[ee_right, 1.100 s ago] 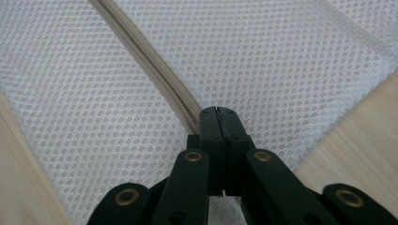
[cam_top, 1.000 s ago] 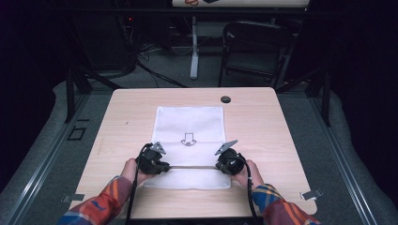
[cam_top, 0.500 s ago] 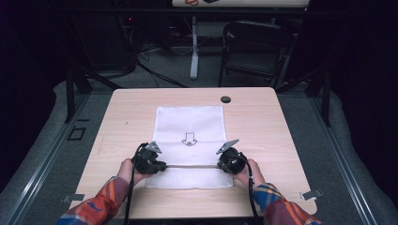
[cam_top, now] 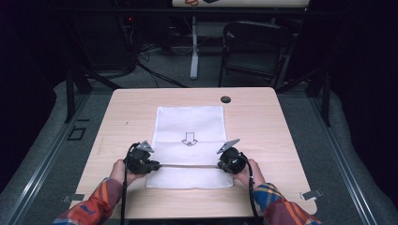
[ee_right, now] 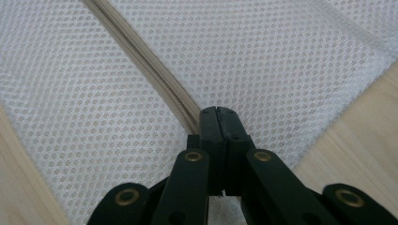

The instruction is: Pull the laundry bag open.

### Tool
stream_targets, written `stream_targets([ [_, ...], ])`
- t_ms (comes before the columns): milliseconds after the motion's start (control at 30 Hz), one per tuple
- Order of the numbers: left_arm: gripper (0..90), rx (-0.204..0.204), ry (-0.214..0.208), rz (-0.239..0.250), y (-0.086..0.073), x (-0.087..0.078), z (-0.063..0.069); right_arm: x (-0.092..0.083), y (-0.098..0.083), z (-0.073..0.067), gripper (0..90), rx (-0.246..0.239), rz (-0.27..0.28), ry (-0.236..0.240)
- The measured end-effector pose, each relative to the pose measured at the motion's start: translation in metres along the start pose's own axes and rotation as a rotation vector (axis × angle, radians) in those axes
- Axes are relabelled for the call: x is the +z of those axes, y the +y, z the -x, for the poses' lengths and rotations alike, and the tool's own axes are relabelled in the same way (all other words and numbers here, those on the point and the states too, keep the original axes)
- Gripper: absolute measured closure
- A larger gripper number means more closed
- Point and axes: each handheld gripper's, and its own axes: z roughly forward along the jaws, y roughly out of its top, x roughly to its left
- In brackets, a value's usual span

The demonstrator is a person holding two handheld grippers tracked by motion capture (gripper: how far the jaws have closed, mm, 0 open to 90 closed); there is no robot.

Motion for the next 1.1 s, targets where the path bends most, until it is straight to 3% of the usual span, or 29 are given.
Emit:
stream_targets([
  [333,82.0,-0.031,0.017,0.002,-0.011,-0.01,-0.008,0.0,0.0,0.0,90.0,0.011,0.002,0.001],
  [733,81.9,-0.113,0.035,0.003,-0.026,-0.019,-0.018,0.0,0.0,0.0,90.0,0.018,0.006,0.003],
  [900,81.9,-0.098,0.051,-0.014,-0.025,-0.018,-0.017,0.0,0.0,0.0,90.0,0.016,0.004,0.002],
  [1000,81.8,-0.11,0.046,-0.016,-0.025,-0.016,-0.018,0.0,0.0,0.0,90.0,0.019,0.002,0.001],
  [1100,81.5,-0.113,0.051,-0.022,-0.024,-0.015,-0.018,0.0,-0.003,0.001,90.0,0.013,0.029,0.008],
])
